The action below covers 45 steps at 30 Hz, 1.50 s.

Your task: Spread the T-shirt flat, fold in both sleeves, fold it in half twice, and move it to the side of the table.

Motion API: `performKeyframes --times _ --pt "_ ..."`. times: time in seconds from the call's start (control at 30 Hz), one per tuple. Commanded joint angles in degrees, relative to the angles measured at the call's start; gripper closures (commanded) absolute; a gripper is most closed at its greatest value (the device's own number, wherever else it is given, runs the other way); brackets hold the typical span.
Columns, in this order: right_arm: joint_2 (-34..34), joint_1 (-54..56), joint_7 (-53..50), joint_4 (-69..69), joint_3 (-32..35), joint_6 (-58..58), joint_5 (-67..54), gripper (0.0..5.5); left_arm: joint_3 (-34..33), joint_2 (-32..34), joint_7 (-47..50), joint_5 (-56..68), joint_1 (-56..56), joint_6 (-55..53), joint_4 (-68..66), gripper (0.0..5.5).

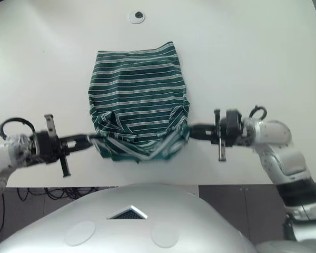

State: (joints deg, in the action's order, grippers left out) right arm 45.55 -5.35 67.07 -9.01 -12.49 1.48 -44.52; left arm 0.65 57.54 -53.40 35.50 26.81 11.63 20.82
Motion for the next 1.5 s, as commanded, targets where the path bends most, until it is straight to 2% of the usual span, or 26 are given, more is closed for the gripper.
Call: performKeyframes --times 0.03,0.3,0.5,0.73,0.77,0.93,1.1,1.2,1.27,1.37,1.43,1.5 --pt "-7.3 9.18 -5.91 10.0 2.31 0.09 6.78 5.5 0.23 -7.95 2.17 -2.12 -10.51 -1.89 -8.88 5.48" --pt "-19.38 23.09 -14.82 29.05 3.19 6.34 21.93 5.5 0.94 -20.53 5.84 -11.28 -29.02 -3.25 -32.45 5.48" --pt "-24.9 31.95 -19.38 46.94 3.55 13.39 31.16 5.5 2.45 -25.22 10.37 -21.67 -41.19 -1.24 -50.34 5.48" --pt "-29.15 38.85 -22.13 64.45 5.19 19.52 36.5 5.5 2.19 -29.11 10.29 -25.51 -48.01 0.24 -60.16 5.48" --pt "-29.7 40.06 -22.59 66.42 5.66 19.18 36.68 5.18 1.91 -29.63 10.21 -25.38 -48.75 -0.3 -60.56 5.24" --pt "-32.51 47.19 -28.51 74.96 9.14 14.89 36.95 4.41 -3.67 -32.03 9.79 -19.72 -55.48 -9.24 -64.07 4.58" --pt "-34.65 54.21 -34.8 79.85 13.79 9.59 36.7 4.37 -6.64 -32.41 10.61 -18.07 -65.24 -19.49 -72.04 3.92" --pt "-34.36 55.65 -38.83 81.39 15.1 8.66 38.02 4.37 -6.33 -32.37 15.87 -21.95 -69.13 -18.06 -81.83 3.6" --pt "-34.25 55.05 -37.97 81.02 15.24 10.63 38.71 4.37 -7.15 -32.33 17.06 -22.86 -69.25 -15.57 -85.04 3.32" --pt "-33.78 51.56 -29.76 76.79 13.1 20.93 40.01 4.37 -9.27 -33.21 6.99 -19.05 -64.66 -8.31 -77.5 3.2" --pt "-30.95 48.08 -30.93 72.75 7.94 32.67 46.9 4.37 -6.14 -32.28 1.71 -20.81 -57.4 -0.64 -66.06 3.2" --pt "-27.06 45.71 -36.68 69.27 1.04 40.11 57.9 4.37 -0.55 -28.58 1.8 -29.69 -50.28 10.9 -56.49 3.2"
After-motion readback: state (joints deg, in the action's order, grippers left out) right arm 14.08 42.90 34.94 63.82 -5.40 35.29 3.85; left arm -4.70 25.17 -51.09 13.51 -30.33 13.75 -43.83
